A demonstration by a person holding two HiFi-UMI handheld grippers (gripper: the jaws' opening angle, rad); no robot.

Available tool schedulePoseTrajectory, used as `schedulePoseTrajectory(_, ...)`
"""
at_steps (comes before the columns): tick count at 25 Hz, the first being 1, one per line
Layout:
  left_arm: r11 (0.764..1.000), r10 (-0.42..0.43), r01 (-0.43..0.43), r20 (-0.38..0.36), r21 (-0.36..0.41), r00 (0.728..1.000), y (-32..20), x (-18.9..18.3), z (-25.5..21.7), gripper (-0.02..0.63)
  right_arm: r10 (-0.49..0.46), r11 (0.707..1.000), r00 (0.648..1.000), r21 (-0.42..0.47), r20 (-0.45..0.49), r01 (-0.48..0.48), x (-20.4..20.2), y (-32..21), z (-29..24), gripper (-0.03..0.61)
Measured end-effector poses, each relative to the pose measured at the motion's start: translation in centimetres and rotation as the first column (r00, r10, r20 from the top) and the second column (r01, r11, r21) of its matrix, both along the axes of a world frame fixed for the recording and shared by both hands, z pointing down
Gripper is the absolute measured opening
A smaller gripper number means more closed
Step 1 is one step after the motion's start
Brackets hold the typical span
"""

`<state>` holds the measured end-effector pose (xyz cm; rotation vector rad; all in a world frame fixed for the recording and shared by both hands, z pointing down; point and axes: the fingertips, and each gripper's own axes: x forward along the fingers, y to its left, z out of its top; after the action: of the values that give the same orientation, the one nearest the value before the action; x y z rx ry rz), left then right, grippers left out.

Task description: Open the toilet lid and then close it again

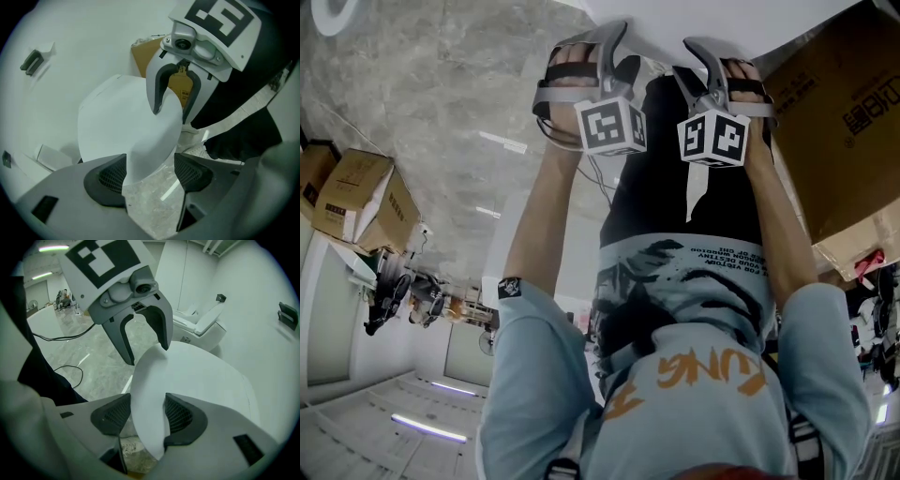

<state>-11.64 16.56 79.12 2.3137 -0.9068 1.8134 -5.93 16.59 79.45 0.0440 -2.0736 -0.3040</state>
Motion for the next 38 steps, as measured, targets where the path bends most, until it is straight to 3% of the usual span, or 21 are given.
schedulePoseTrajectory(12,0.994,0.085,-0.089,0.086,0.055,0.993,-0.4,-0.4,-2.0,0.345,-0.009,1.000,0.998,-0.020,0.069,0.010,0.4,0.5,-4.2,0.202)
schedulePoseTrajectory(18,0.982,0.123,-0.149,0.213,0.112,0.969,-1.3,-0.7,-3.8,0.351,0.034,0.998,0.994,-0.056,0.108,-0.028,0.4,-0.3,-6.9,0.196)
schedulePoseTrajectory(24,0.987,0.105,-0.126,0.197,0.097,0.975,-1.0,-0.7,-7.5,0.311,0.078,0.995,0.988,-0.077,0.132,-0.068,0.6,-0.6,-10.5,0.196)
schedulePoseTrajectory(29,0.992,0.074,-0.093,0.194,0.091,0.978,-1.4,-0.6,-10.8,0.310,0.161,0.980,0.975,-0.143,0.156,-0.139,1.0,-1.7,-13.4,0.236)
schedulePoseTrajectory(35,0.994,0.050,-0.066,0.178,0.082,0.983,-2.6,-1.1,-14.5,0.316,0.130,0.986,0.976,-0.125,0.175,-0.109,0.4,-2.5,-16.6,0.245)
schedulePoseTrajectory(38,0.993,0.050,-0.068,0.184,0.095,0.982,-2.8,-0.3,-15.9,0.304,0.084,0.995,0.985,-0.061,0.151,-0.075,0.9,-2.6,-17.1,0.262)
